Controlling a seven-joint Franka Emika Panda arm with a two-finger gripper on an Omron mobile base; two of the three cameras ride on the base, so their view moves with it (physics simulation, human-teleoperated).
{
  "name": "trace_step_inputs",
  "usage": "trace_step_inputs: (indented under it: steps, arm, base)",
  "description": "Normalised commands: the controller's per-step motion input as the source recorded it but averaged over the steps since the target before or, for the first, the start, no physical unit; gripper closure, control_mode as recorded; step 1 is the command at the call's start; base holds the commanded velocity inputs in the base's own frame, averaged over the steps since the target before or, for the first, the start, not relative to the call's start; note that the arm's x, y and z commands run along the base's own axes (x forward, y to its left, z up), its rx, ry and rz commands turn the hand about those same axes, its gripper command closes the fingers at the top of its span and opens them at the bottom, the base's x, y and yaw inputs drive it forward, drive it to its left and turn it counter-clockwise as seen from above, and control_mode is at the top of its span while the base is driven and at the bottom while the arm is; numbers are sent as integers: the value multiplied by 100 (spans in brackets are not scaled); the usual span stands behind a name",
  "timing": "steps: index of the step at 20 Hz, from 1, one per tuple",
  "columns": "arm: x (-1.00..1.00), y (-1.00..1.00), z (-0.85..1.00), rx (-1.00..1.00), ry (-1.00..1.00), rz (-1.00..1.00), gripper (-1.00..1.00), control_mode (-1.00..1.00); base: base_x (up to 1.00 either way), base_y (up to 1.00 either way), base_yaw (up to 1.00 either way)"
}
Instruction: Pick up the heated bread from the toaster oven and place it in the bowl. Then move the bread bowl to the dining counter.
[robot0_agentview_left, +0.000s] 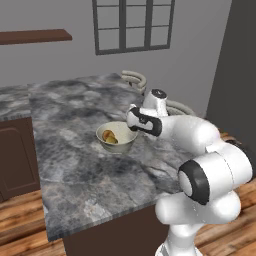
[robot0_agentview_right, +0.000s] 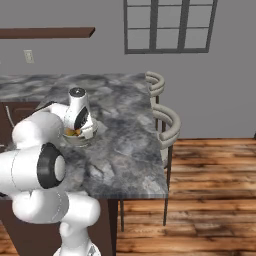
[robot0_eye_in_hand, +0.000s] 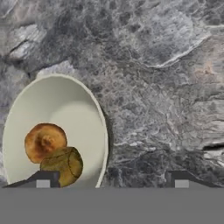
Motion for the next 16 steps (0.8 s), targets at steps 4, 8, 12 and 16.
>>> trace_step_inputs:
  steps: [4, 8, 12, 16]
  arm:
    - [-100, -83, 47, 8, -25, 0, -100, -100]
    - [-100, -95, 5, 4, -28, 0, -100, -100]
    - [-100, -66, 14, 0, -31, 0, -100, -100]
    - [-91, -36, 5, -1, -42, -9, -100, -100]
  base:
    - [0, 0, 0]
    - [0, 0, 0]
    - [0, 0, 0]
    - [0, 0, 0]
